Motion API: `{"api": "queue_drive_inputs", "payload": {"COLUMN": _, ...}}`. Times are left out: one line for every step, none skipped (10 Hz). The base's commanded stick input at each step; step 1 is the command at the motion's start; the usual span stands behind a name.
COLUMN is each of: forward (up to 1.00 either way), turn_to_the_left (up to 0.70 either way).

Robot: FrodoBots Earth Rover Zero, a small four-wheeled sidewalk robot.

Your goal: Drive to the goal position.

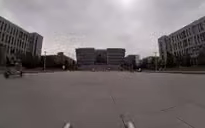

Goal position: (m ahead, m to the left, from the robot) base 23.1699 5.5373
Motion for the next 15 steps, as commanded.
{"api": "queue_drive_inputs", "payload": {"forward": 0.7, "turn_to_the_left": 0.0}}
{"api": "queue_drive_inputs", "payload": {"forward": 0.7, "turn_to_the_left": 0.0}}
{"api": "queue_drive_inputs", "payload": {"forward": 0.7, "turn_to_the_left": 0.0}}
{"api": "queue_drive_inputs", "payload": {"forward": 0.7, "turn_to_the_left": 0.0}}
{"api": "queue_drive_inputs", "payload": {"forward": 0.7, "turn_to_the_left": 0.02}}
{"api": "queue_drive_inputs", "payload": {"forward": 0.7, "turn_to_the_left": 0.09}}
{"api": "queue_drive_inputs", "payload": {"forward": 0.7, "turn_to_the_left": 0.14}}
{"api": "queue_drive_inputs", "payload": {"forward": 0.7, "turn_to_the_left": 0.14}}
{"api": "queue_drive_inputs", "payload": {"forward": 0.7, "turn_to_the_left": 0.14}}
{"api": "queue_drive_inputs", "payload": {"forward": 0.7, "turn_to_the_left": 0.14}}
{"api": "queue_drive_inputs", "payload": {"forward": 0.7, "turn_to_the_left": 0.14}}
{"api": "queue_drive_inputs", "payload": {"forward": 0.7, "turn_to_the_left": 0.14}}
{"api": "queue_drive_inputs", "payload": {"forward": 0.69, "turn_to_the_left": 0.14}}
{"api": "queue_drive_inputs", "payload": {"forward": 0.69, "turn_to_the_left": 0.14}}
{"api": "queue_drive_inputs", "payload": {"forward": 0.69, "turn_to_the_left": 0.14}}
